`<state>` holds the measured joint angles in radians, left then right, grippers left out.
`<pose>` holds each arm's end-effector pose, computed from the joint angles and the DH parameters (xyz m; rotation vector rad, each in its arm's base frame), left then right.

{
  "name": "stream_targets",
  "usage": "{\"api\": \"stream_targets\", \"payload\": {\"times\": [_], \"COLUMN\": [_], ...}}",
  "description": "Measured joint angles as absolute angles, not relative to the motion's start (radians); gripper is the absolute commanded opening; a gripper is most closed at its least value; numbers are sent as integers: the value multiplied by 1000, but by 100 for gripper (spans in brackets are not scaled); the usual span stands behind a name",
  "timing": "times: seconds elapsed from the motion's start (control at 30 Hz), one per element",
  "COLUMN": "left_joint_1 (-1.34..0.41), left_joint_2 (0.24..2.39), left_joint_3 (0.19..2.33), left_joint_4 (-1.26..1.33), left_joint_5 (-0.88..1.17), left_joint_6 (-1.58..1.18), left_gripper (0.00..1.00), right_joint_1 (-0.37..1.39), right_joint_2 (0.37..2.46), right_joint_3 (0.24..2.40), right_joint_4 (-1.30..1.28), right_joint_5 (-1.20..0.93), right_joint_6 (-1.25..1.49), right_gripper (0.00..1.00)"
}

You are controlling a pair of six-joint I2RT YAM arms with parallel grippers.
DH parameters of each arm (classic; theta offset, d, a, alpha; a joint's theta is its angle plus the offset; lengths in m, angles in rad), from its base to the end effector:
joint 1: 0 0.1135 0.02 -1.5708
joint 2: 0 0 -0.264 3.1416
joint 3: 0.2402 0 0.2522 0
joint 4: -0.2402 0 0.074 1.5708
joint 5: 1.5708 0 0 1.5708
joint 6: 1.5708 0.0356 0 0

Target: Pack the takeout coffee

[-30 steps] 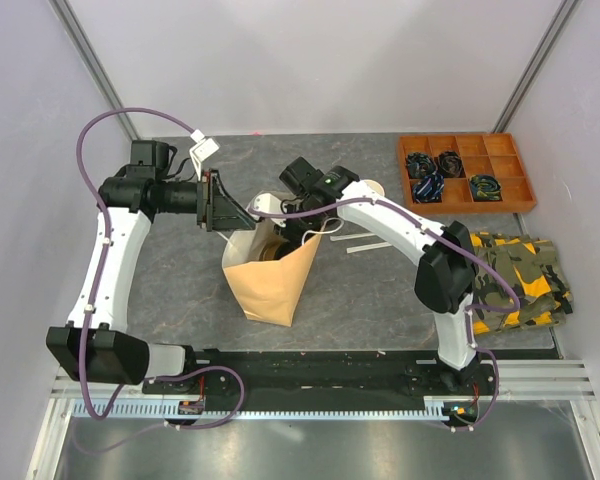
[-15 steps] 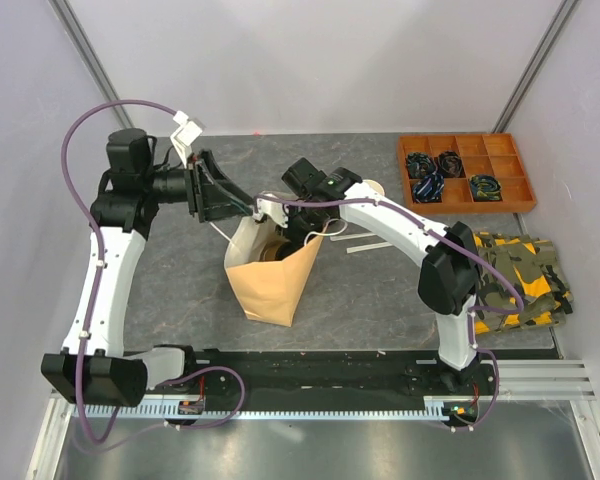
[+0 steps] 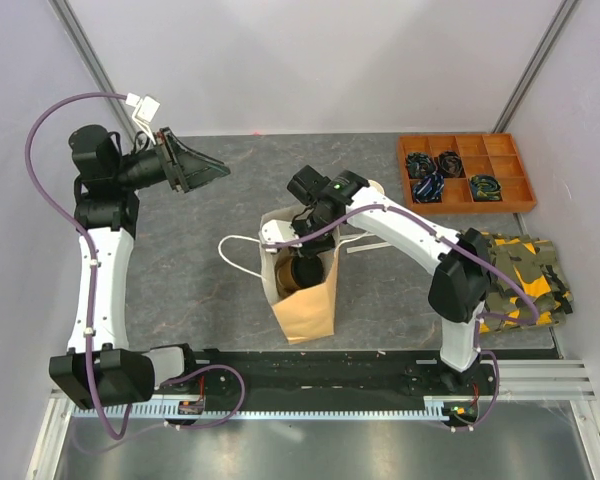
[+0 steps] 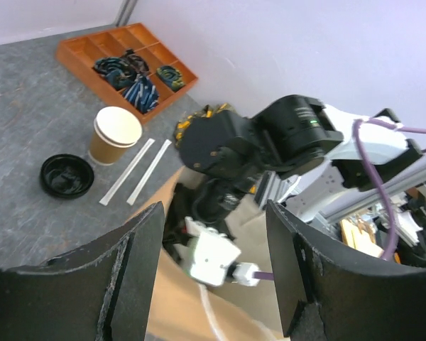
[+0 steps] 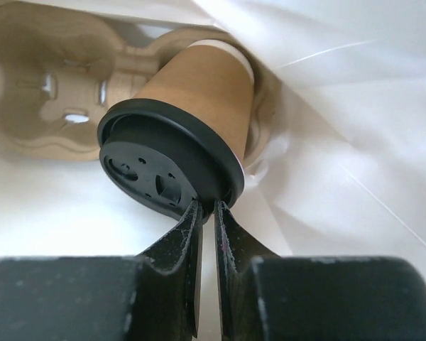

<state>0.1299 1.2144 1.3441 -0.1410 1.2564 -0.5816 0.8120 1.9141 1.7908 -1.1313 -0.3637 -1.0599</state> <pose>0.2503 -0.0014 0.4511 0.4600 1.6811 -1.3156 0.2610 0.2937 0.2896 -2.2628 1.5665 0.4477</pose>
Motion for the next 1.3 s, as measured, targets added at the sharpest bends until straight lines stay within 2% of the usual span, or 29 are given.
{"api": "stream_targets", "payload": {"times": [0.37, 0.77, 0.83, 0.87, 0.97, 1.07, 1.2, 1.3], "left_joint_1": [130, 130, 129, 129, 129, 126, 123, 122], "left_joint_2": [1200, 1229, 1237, 1237, 1237, 1237, 1230, 1227], "left_joint_3": [1240, 1232, 1232, 1232, 1232, 1230, 1221, 1221], "left_joint_4": [-296, -339, -351, -360, -373, -392, -422, -433], "left_joint_5": [1205, 1187, 1187, 1187, 1187, 1187, 1184, 1182], "left_joint_6": [-383, -319, -303, -294, -270, -248, -222, -210], "left_gripper": [66, 66, 66, 66, 66, 66, 66, 66], "right_joint_1": [821, 821, 821, 821, 821, 821, 821, 821], "right_joint_2": [1874, 1869, 1868, 1868, 1865, 1862, 1856, 1856], "right_joint_3": [1753, 1742, 1742, 1742, 1742, 1742, 1742, 1742], "right_joint_4": [-1192, -1199, -1203, -1205, -1219, -1223, -1219, -1219], "right_joint_5": [-372, -388, -389, -389, -393, -398, -411, -414], "right_joint_6": [-1364, -1419, -1419, -1419, -1418, -1422, -1422, -1422], "right_gripper": [19, 18, 23, 32, 48, 57, 60, 59]}}
